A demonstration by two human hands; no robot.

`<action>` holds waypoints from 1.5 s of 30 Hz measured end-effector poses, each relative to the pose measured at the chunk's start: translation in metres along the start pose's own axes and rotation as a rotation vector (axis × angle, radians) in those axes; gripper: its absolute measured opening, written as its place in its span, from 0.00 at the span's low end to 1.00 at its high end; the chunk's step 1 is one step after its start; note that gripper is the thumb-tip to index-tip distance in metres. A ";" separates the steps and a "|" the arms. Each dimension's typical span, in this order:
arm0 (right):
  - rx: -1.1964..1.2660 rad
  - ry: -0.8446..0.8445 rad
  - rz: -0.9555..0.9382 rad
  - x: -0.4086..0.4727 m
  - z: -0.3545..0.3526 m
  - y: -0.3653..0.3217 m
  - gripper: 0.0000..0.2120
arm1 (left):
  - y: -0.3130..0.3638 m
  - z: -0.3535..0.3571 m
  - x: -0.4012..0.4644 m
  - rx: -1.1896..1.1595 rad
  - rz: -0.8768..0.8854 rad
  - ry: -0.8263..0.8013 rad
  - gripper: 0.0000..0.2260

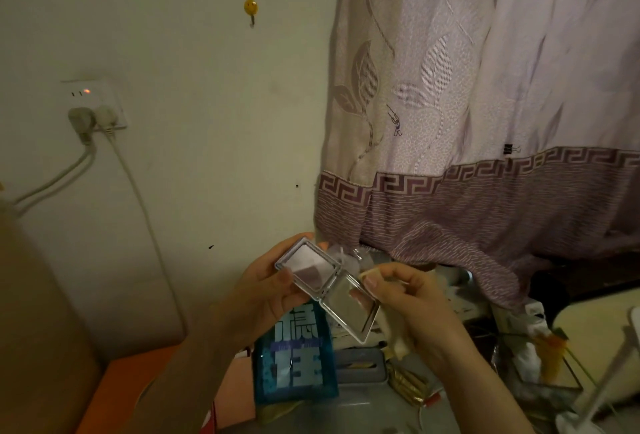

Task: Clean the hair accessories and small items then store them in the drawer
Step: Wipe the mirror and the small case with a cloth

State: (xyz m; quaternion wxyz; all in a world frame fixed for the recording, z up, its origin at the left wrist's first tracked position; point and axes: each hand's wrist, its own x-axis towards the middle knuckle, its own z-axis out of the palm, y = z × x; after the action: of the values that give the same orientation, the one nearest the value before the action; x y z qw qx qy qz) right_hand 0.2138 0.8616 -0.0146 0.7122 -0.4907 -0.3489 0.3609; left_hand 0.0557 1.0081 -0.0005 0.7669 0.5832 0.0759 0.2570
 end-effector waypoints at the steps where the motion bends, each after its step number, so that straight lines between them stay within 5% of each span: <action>1: 0.056 -0.022 0.023 -0.001 0.002 0.001 0.13 | -0.001 -0.001 0.000 -0.003 -0.004 0.000 0.44; 5: 0.162 -0.005 0.080 -0.001 0.005 0.009 0.09 | -0.003 0.003 -0.001 -0.018 -0.001 0.063 0.40; 9: 0.195 0.089 0.132 -0.001 0.007 0.019 0.08 | -0.007 0.011 0.000 0.073 0.011 0.209 0.13; 23: 0.067 0.217 0.205 0.001 0.000 0.036 0.04 | -0.023 0.007 -0.005 0.330 0.020 0.314 0.12; 45: -0.014 -0.077 0.244 -0.009 -0.014 0.047 0.15 | -0.029 -0.003 -0.010 0.212 -0.088 0.367 0.10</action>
State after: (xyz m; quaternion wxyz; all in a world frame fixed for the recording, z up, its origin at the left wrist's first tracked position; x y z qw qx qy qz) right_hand 0.2127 0.8597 -0.0646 0.6458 -0.5201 -0.3163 0.4609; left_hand 0.0545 1.0008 -0.0305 0.6851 0.6000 0.2664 0.3156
